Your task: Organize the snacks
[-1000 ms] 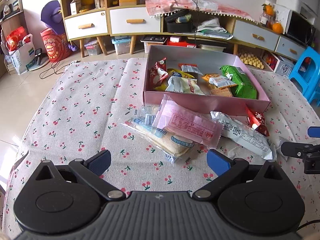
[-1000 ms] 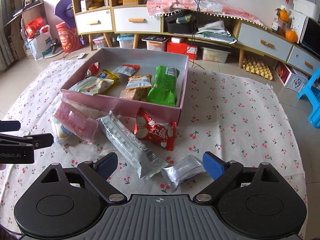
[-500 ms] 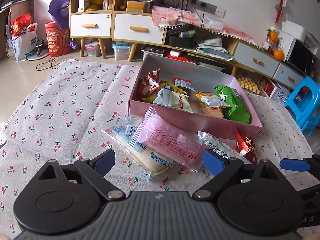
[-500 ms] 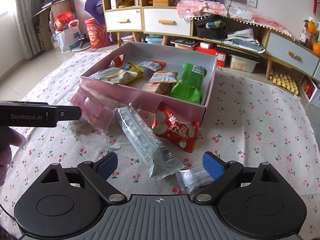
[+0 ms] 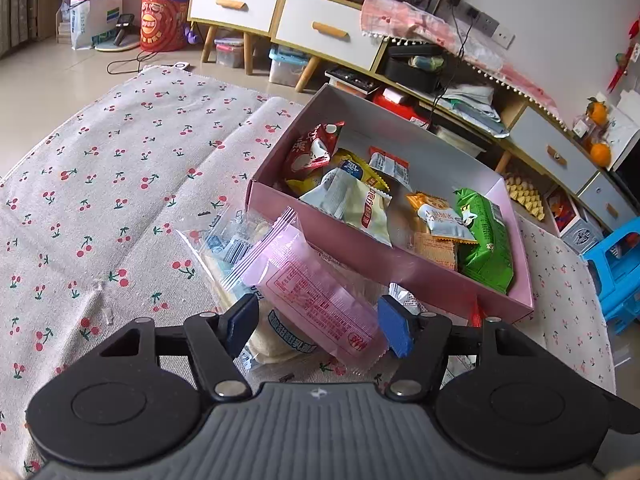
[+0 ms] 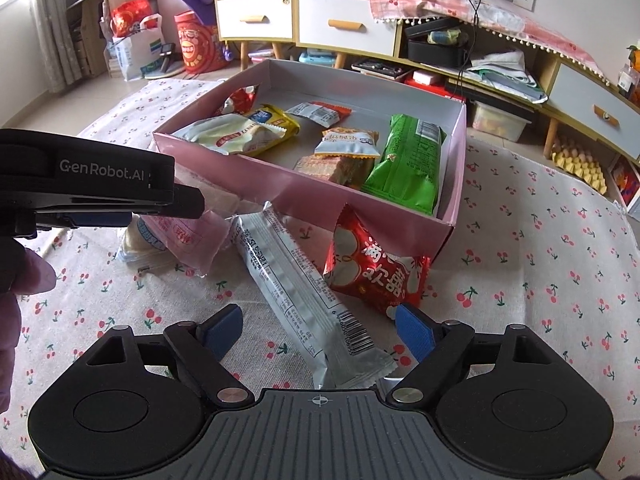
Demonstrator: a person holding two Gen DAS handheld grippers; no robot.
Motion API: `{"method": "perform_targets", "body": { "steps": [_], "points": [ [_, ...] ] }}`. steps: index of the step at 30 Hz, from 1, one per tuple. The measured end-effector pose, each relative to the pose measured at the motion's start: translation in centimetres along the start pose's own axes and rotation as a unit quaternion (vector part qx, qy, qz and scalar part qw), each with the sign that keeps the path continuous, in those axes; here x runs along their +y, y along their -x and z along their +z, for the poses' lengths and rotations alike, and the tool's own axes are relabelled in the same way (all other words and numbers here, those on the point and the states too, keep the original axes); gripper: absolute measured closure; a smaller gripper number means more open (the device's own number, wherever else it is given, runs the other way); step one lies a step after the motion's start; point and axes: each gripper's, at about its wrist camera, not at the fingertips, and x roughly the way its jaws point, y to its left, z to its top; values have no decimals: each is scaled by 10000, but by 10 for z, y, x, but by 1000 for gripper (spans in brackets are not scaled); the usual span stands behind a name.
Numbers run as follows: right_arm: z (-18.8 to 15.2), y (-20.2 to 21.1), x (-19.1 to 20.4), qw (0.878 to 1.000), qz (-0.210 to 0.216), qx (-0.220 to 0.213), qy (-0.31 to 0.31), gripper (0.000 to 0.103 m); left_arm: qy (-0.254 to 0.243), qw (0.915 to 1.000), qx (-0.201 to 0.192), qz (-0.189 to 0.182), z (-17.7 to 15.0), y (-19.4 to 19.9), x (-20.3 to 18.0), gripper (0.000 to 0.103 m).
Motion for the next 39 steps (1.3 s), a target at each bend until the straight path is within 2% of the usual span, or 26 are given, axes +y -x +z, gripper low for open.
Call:
{"method": "perform_targets", "body": {
  "steps": [4,7,9,17,23,27,28,29,31,34,36,39],
  "points": [
    [0,-5,-2,9999,2,148,-8,54,31,9999,91,-57,4,0,1,51],
    [2,-3,-1,9997,-11,238,-28,57,-10,9995,234,-189,7,1,4,55],
    [3,-1,-1,9993,1,347,-115,59,-13,9986,385,-361,9,1,8,61],
    [-7,15,-5,9936,209,886,-673,69,-267,9910,954,-901,15,8,21,64],
    [-18,26,-8,9901,418,1028,-862,70,-596,9787,1453,-1324,7,16,32,69],
    [-22,31,-8,9881,549,1099,-929,71,-960,9681,1794,-1460,-6,20,38,86],
    [-23,32,-8,9877,565,1125,-923,71,-1087,9653,1869,-1465,-9,21,39,86],
    [-24,32,-7,9877,574,1146,-896,71,-1248,9618,1935,-1479,-13,21,39,85],
    [-25,34,-4,9878,609,1176,-821,70,-1666,9531,2047,-1481,-21,23,38,77],
    [-26,38,-3,9873,652,1175,-851,67,-2351,9403,2075,-1321,-31,28,34,54],
    [-26,41,-4,9872,693,1130,-892,64,-2655,9353,2021,-1179,-35,30,34,35],
    [-24,45,-5,9885,665,1021,-894,50,-3079,9260,1945,-997,-38,31,35,28]
  ]
}}
